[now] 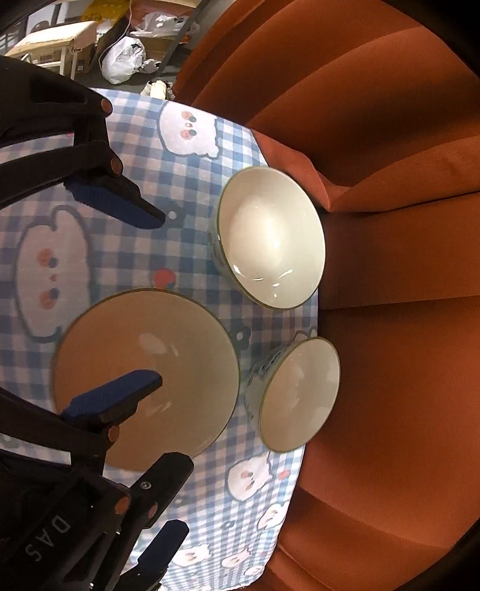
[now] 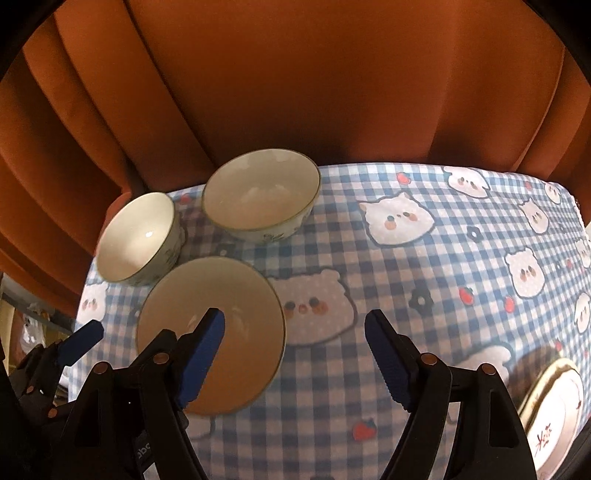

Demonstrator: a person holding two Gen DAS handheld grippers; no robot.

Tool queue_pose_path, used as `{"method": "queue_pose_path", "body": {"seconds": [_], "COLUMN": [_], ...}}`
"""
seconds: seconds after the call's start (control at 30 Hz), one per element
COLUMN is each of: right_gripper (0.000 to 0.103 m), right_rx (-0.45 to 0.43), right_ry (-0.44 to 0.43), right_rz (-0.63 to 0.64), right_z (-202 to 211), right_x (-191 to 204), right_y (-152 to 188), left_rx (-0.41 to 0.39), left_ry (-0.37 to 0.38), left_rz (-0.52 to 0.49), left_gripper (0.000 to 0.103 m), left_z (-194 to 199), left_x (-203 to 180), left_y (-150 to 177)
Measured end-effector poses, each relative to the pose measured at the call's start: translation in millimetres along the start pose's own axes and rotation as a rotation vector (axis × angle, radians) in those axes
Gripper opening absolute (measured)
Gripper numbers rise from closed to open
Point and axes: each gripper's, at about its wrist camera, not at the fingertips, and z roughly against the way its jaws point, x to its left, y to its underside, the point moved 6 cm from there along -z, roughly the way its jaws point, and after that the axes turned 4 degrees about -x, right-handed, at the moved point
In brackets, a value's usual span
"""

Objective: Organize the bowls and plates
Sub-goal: 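Move the right gripper toward the white green-rimmed bowls, then grasp the rim of a white green-rimmed bowl with the right gripper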

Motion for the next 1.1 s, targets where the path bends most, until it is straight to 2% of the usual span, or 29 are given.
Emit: {"method": "queue_pose_path", "body": {"seconds": [0.07,0.17,0.23,0.3,0.33,0.4,0.47,0.57,0.8,1.1], "right_gripper": [0.077,0.062,0.054,0.039,0.036,0.025,0.017,0.017,0.016,0.016], "right_rx": [0.007,0.035,0.049,0.071,0.079,0.093,0.111,0.116,0.129,0.118], "right_ry": [0.001,-0.003,-0.008,-0.033,-0.038,-0.050,-0.068,-0.075,-0.071,-0.049], "right_rz": [-0.002,0.003,0.006,-0.002,-0.001,0.012,0.021,0.020,0.038,0.042], "right_z": [-9,-25,-32,-40,-43,-48,-52,-51,-48,-29], "right_x": [0,2,3,4,5,9,13,12,12,5], "right_y": [-1,0,1,3,3,5,7,7,10,19], "left_rx": [0.018,0.041,0.053,0.062,0.073,0.094,0.104,0.103,0.089,0.074], "left_ry": [0.002,0.002,0.007,0.015,0.025,0.035,0.055,0.067,0.067,0.088], "left_rz": [0.007,0.008,0.007,0.001,0.005,0.043,0.058,0.038,0.009,-0.011], "left_gripper": [0.073,0.063,0.052,0.043,0.037,0.028,0.027,0.020,0.019,0.019], "left_z": [-10,-24,-29,-34,-37,-43,-45,-46,-44,-21], "left_x": [0,0,-2,-2,-2,2,3,-1,-6,-12], "left_y": [0,1,2,3,3,3,2,0,-1,7]}}
